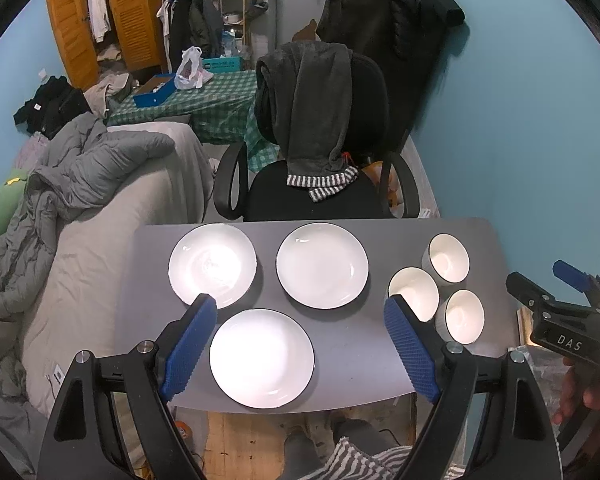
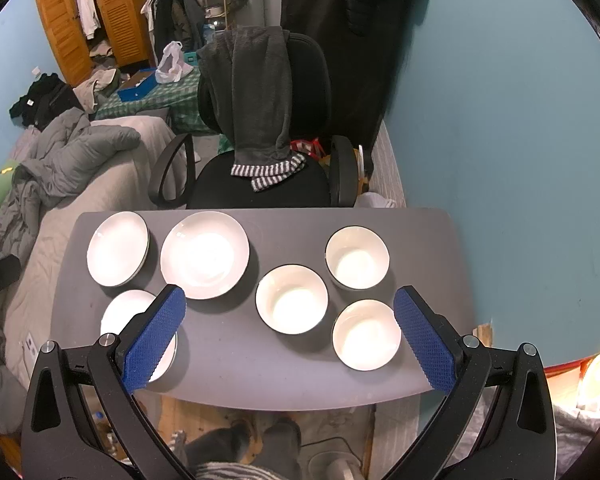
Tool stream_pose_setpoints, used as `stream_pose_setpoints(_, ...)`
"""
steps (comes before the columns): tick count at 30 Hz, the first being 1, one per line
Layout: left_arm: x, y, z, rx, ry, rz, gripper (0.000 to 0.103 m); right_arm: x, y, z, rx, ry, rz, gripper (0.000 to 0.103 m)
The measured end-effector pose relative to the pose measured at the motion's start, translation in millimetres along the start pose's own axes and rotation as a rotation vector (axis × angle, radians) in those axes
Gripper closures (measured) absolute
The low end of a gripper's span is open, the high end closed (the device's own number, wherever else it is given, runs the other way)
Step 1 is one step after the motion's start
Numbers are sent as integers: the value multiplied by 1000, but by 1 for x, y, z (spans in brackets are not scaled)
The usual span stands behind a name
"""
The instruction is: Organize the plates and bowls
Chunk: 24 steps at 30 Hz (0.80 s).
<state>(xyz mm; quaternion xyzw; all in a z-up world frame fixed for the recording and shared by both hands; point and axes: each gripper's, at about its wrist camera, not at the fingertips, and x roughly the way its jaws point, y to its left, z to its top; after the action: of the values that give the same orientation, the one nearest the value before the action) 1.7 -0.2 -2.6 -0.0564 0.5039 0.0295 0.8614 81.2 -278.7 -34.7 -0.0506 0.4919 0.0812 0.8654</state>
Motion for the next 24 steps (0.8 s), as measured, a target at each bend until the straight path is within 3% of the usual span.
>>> stream_pose_setpoints(24, 1, -1, -1, -11, 16, 7, 16, 3, 2, -5, -12, 9, 4, 1)
